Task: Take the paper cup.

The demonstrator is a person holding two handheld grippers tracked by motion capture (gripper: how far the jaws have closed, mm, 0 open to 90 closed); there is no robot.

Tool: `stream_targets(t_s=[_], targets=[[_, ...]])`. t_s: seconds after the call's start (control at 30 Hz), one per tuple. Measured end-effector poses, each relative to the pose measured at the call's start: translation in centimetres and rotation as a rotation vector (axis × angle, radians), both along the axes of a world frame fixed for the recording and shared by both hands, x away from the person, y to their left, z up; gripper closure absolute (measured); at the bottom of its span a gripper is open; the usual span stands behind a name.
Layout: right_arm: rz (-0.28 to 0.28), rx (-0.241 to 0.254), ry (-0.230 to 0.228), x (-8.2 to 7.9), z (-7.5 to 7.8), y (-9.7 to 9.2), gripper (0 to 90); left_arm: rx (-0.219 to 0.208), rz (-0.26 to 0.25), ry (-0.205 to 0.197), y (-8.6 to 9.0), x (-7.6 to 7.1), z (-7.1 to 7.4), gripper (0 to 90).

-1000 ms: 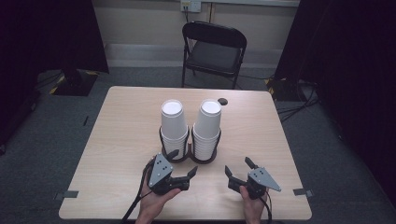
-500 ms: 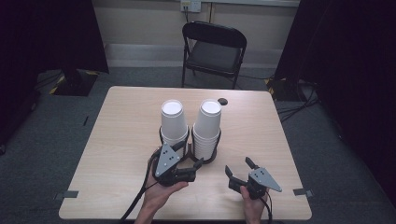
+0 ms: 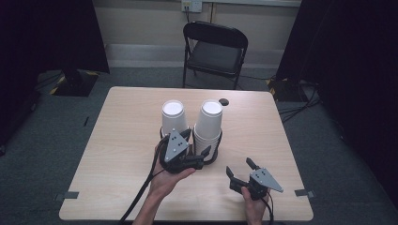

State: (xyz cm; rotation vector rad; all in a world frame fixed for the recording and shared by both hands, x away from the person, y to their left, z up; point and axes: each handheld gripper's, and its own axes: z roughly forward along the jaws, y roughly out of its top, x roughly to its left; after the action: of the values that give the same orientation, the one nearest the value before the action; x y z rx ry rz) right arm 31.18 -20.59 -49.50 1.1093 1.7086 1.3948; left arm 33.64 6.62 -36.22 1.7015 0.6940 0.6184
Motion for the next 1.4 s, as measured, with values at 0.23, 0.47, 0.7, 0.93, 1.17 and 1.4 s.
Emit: stream_targets(t_s=[0.23, 0.47, 0.7, 0.93, 1.17, 1.4], targets=[[0.0, 0.003, -0.001, 0.0, 0.0, 0.0, 14.3, -0.001, -0.011, -0.003, -0.5, 1.1, 1.1, 15.6], [0.0, 0.007, -0.002, -0.1, 0.0, 0.0, 14.4, 0.011, -0.021, -0.015, -1.1, 1.9, 1.9, 15.4], [-0.001, 0.004, -0.005, -0.1, 0.0, 0.0, 14.5, 0.036, -0.006, -0.009, -1.8, 3.1, 2.8, 15.6], [0.003, 0.002, -0.003, 0.0, 0.0, 0.0, 14.5, 0.065, 0.019, -0.009, -2.5, 3.9, 3.3, 15.9], [0.005, 0.003, -0.003, 0.0, 0.0, 0.0, 14.7, 0.069, 0.031, -0.004, -2.9, 4.9, 4.0, 15.7], [0.008, 0.003, -0.004, 0.0, 0.0, 0.0, 14.7, 0.092, 0.04, -0.01, -3.6, 5.6, 5.0, 15.3]])
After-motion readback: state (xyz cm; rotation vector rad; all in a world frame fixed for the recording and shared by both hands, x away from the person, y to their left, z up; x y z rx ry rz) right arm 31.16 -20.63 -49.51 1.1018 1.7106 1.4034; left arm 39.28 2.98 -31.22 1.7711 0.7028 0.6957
